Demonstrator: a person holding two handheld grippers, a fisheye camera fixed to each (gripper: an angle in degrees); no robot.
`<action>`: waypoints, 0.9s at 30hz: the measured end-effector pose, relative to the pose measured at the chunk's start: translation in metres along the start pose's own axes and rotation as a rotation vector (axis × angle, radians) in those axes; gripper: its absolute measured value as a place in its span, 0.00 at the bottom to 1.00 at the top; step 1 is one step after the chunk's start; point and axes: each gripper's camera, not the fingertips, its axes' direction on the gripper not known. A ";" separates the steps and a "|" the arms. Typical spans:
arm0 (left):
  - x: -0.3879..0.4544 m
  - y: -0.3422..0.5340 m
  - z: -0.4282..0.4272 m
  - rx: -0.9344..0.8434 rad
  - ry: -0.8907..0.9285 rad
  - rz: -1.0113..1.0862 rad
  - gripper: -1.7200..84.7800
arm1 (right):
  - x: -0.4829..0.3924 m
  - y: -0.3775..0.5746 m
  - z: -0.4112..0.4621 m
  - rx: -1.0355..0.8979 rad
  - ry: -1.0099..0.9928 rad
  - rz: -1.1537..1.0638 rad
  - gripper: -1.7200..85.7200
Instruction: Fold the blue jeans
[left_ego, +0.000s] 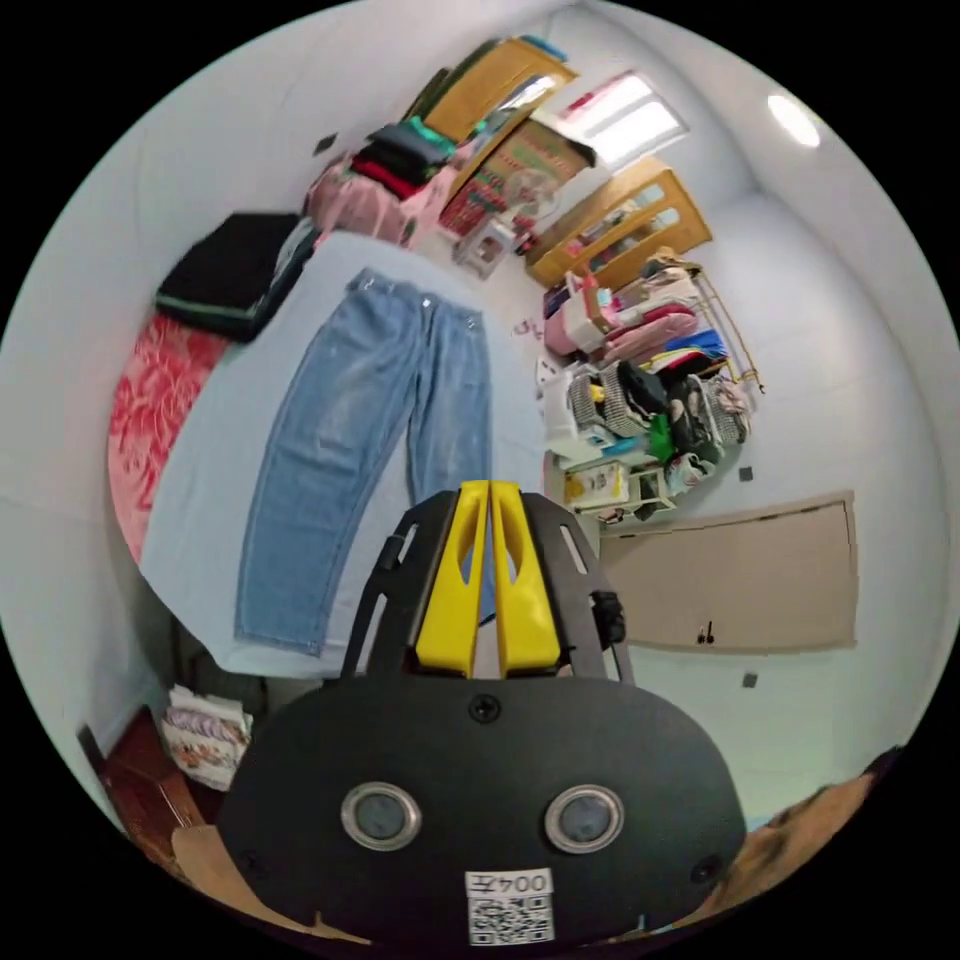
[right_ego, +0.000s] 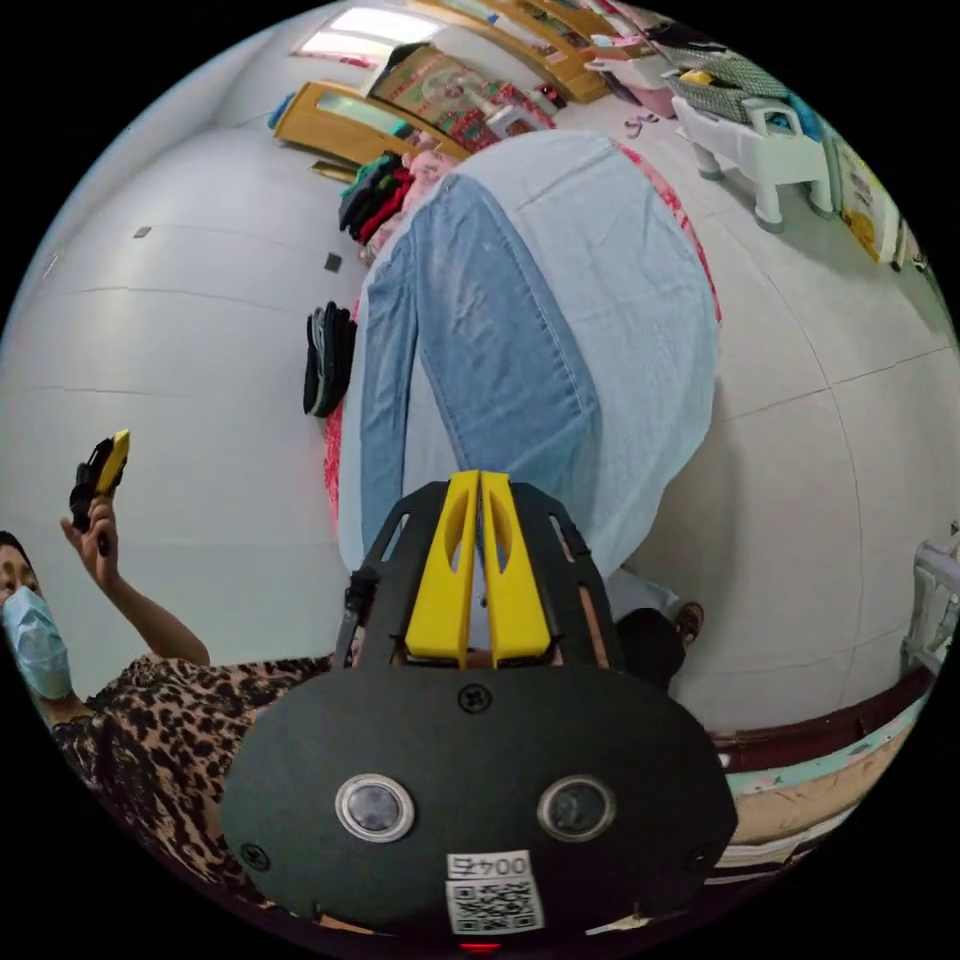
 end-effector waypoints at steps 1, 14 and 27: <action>0.022 -0.002 -0.015 0.037 0.008 0.045 0.03 | -0.007 -0.007 -0.011 0.069 -0.003 0.007 0.02; 0.153 -0.060 -0.020 0.080 0.001 0.196 0.03 | -0.033 -0.109 0.010 0.070 -0.079 -0.019 0.01; 0.213 -0.146 0.012 0.191 -0.128 0.135 0.03 | -0.071 -0.261 0.092 -0.158 -0.057 -0.284 0.01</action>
